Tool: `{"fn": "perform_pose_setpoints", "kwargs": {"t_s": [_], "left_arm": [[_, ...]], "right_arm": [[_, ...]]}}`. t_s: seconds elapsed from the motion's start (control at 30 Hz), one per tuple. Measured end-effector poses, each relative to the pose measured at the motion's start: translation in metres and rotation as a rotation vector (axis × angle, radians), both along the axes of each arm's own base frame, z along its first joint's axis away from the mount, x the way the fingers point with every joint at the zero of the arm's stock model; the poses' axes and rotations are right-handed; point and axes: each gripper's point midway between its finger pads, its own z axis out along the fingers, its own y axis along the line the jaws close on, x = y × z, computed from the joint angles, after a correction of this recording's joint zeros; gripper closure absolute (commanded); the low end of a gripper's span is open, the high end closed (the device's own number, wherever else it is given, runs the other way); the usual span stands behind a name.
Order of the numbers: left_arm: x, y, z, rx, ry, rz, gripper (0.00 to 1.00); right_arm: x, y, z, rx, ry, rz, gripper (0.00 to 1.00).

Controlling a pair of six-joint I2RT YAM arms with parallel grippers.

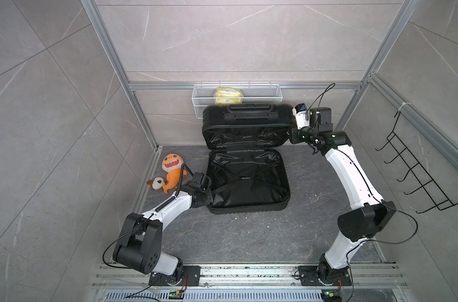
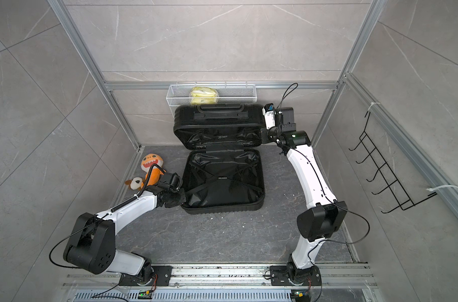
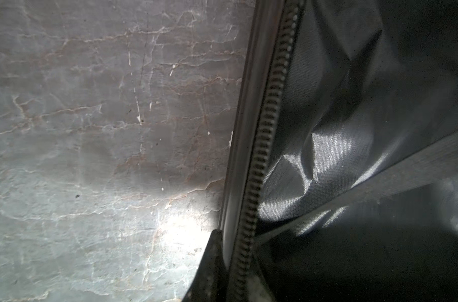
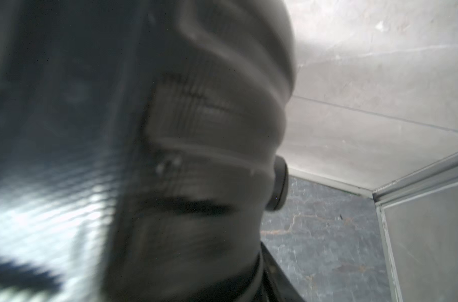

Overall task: Close the suitcase zippers
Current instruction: Close the suitcase at the center of the board.

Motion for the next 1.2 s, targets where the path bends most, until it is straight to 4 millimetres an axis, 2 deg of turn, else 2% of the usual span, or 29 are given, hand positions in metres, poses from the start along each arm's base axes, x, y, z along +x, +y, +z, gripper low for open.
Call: {"fn": "perform_pose_setpoints", "kwargs": {"t_s": [0.2,0.33,0.4,0.5,0.6,0.77,0.9,1.07,1.2], "left_arm": [[0.003,-0.004,0.009,-0.024,-0.028,-0.006,0.59],[-0.001,0.005,0.034,-0.016,-0.086,0.001,0.50],[-0.006,0.011,0.054,-0.010,-0.135,0.008,0.47],[-0.015,0.023,0.080,0.005,-0.201,0.023,0.46],[-0.025,0.034,0.094,0.035,-0.235,0.040,0.45],[-0.038,0.048,0.097,0.094,-0.226,0.054,0.45],[-0.045,0.053,0.098,0.116,-0.212,0.046,0.46],[-0.052,0.056,0.107,0.127,-0.220,0.036,0.48],[-0.058,0.050,0.124,0.083,-0.260,-0.007,0.48]], "right_arm": [[-0.014,0.000,0.001,0.003,-0.004,0.001,0.55],[-0.014,0.001,-0.003,0.023,-0.002,-0.010,0.54],[-0.018,0.000,-0.011,0.031,0.016,-0.018,0.53],[-0.032,-0.003,-0.025,0.043,0.051,-0.029,0.50],[-0.056,-0.007,-0.041,0.050,0.091,-0.038,0.47],[-0.100,-0.020,-0.061,0.050,0.140,-0.071,0.48],[-0.132,-0.040,-0.078,0.028,0.178,-0.158,0.50],[-0.158,-0.065,-0.099,-0.001,0.205,-0.281,0.55],[-0.163,-0.079,-0.113,-0.036,0.231,-0.359,0.56]]}}
